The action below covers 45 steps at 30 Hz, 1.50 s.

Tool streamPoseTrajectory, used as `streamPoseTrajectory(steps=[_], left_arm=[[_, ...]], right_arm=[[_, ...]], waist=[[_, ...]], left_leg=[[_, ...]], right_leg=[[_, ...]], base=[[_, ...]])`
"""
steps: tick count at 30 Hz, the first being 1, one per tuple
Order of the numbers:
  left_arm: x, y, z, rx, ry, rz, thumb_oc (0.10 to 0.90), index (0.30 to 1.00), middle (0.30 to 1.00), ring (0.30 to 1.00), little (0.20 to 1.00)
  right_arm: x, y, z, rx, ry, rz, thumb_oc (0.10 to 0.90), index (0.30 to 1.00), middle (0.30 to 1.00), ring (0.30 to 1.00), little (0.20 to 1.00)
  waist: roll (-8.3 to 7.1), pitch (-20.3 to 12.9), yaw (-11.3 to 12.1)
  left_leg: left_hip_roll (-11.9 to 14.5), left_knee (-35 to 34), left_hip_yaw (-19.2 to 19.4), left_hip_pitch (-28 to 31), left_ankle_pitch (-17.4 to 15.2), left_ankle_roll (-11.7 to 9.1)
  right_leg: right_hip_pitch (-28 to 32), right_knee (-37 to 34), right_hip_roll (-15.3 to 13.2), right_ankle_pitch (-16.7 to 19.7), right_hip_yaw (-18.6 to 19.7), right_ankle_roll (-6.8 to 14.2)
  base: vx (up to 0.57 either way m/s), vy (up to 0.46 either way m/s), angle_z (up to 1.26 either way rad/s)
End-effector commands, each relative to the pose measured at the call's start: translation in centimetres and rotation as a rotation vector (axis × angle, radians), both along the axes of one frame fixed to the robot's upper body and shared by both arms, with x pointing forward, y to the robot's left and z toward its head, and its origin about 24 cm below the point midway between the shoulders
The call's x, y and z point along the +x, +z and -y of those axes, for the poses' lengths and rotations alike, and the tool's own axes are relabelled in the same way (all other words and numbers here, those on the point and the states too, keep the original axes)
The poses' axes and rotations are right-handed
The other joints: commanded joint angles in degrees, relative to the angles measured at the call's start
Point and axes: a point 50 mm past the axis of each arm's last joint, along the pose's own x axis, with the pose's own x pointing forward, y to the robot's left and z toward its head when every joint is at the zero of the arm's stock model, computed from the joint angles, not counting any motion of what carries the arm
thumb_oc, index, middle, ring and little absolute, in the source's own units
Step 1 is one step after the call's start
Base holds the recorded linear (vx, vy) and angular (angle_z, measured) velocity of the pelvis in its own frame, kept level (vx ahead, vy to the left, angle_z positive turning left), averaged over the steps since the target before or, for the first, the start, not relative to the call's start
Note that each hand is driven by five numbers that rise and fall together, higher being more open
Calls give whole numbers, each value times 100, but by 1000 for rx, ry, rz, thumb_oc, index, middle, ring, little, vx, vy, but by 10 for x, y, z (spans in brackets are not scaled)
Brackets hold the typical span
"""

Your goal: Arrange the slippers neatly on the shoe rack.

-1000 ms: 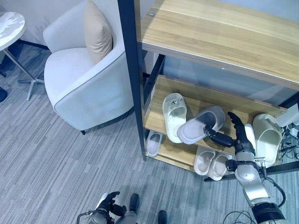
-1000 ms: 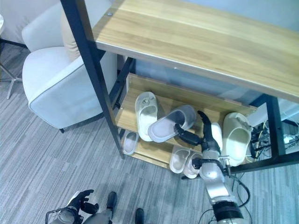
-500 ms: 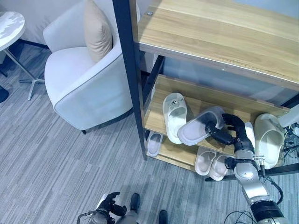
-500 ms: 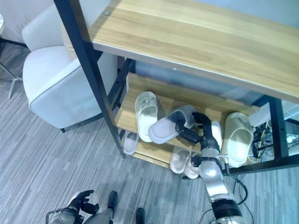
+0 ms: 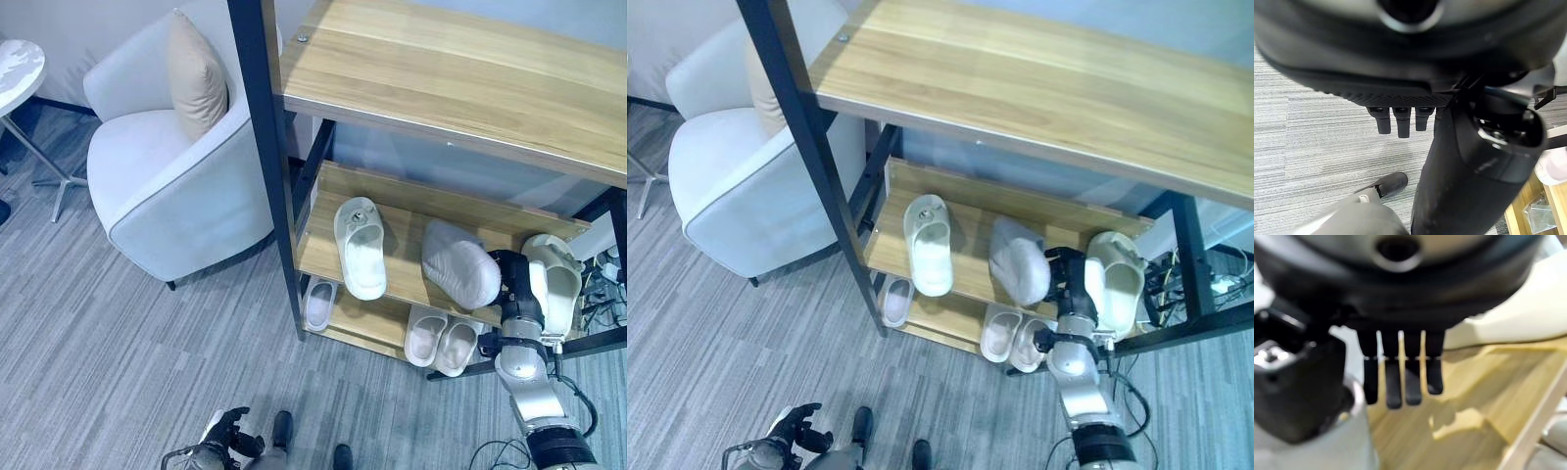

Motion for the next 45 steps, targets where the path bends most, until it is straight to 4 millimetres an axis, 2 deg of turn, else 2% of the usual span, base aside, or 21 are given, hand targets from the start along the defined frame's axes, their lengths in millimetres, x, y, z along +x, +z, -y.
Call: streamPoseTrajectory(steps=[1,15,20,23,27,28,29,36,37,38,40,42,43,45], left_arm=[[-14,-8,12,-10,-38,-71,800,900,900,900,900],[-27,-12,10,-14,-42,-115,800,900,900,900,900],[-34,-14,9,-13,-39,-132,800,900,900,900,900],[-33,-13,6,-9,-29,-128,800,900,900,900,900],[-34,-12,2,-15,13,-118,800,900,900,900,900],[-34,-13,2,-15,12,-120,800,900,900,900,900],[-33,-12,0,-25,40,-106,800,900,900,900,900],[-28,-6,-13,-50,170,-26,800,900,900,900,900],[-29,-6,-14,-52,192,-15,800,900,900,900,900],[-48,-7,-25,-38,242,-46,800,900,900,900,900],[-50,-5,-35,-23,311,-21,800,900,900,900,900],[-45,0,-48,-15,420,35,800,900,900,900,900],[-36,7,-59,-10,499,108,800,900,900,900,900],[-32,10,-62,-8,521,141,800,900,900,900,900]], right_arm=[[-1,71,3,-185,87,290,400,300,300,300,300],[-8,61,-11,-262,174,242,400,300,300,300,300],[-12,67,-11,-308,172,262,400,300,300,300,300],[-17,78,-18,-379,231,291,400,300,300,300,300],[-28,83,-33,-404,343,304,400,300,300,300,300],[-29,83,-33,-404,343,302,400,300,300,300,300],[-38,84,-41,-428,410,296,400,300,300,300,300],[-69,82,-62,-510,574,265,400,300,300,300,300],[-73,83,-67,-526,602,272,400,300,300,300,300],[-68,79,-67,-518,601,269,400,300,300,300,300],[-70,86,-79,-597,656,311,400,300,300,300,300],[-70,87,-89,-669,722,317,400,300,300,300,300],[-69,81,-93,-722,781,275,400,300,300,300,300],[-69,78,-96,-732,809,260,400,300,300,300,300]], waist=[[113,-308,53],[77,-468,5],[45,-517,0],[14,-551,-19],[-28,-599,-40],[-22,-610,-39],[-52,-627,-57],[-132,-635,-130],[-148,-586,-119],[-186,-460,-45],[-245,-189,49],[-279,85,179],[-316,278,269],[-314,359,256]], left_leg=[[29,14,258,549,-909,-50],[22,14,384,674,-929,-34],[24,14,411,697,-920,-40],[28,14,417,717,-905,-46],[19,14,438,724,-826,-56],[24,14,431,760,-894,-55],[14,14,439,757,-834,-55],[57,85,561,1002,-942,-42],[70,182,623,1002,-969,-41],[78,378,652,899,-1000,-29],[135,712,780,690,-1110,-4],[239,1064,963,435,-1194,-9],[317,1524,1049,162,-1279,-37],[348,1854,1010,-24,-1361,-47]], right_leg=[[-424,16,-392,204,91,654],[-342,16,-419,271,159,675],[-323,16,-423,300,183,673],[-306,16,-422,321,168,673],[-292,16,-430,396,150,670],[-256,16,-425,337,146,673],[-255,16,-428,391,141,671],[-81,47,-402,320,192,664],[-82,73,-407,330,221,663],[-124,131,-422,344,247,659],[-272,372,-446,295,218,675],[-609,828,-482,240,28,703],[-806,1250,-571,130,-285,707],[-918,1503,-607,30,-388,691]], base=[[0,0,0],[-13,4,-4],[-28,5,-5],[-28,5,-1],[-25,4,-1],[-53,8,-1],[0,0,0],[2,-2,-2],[-82,-31,-24],[-148,-39,-47],[-255,-62,-44],[-327,-82,-37],[-239,-68,-54],[-158,-46,-32]])
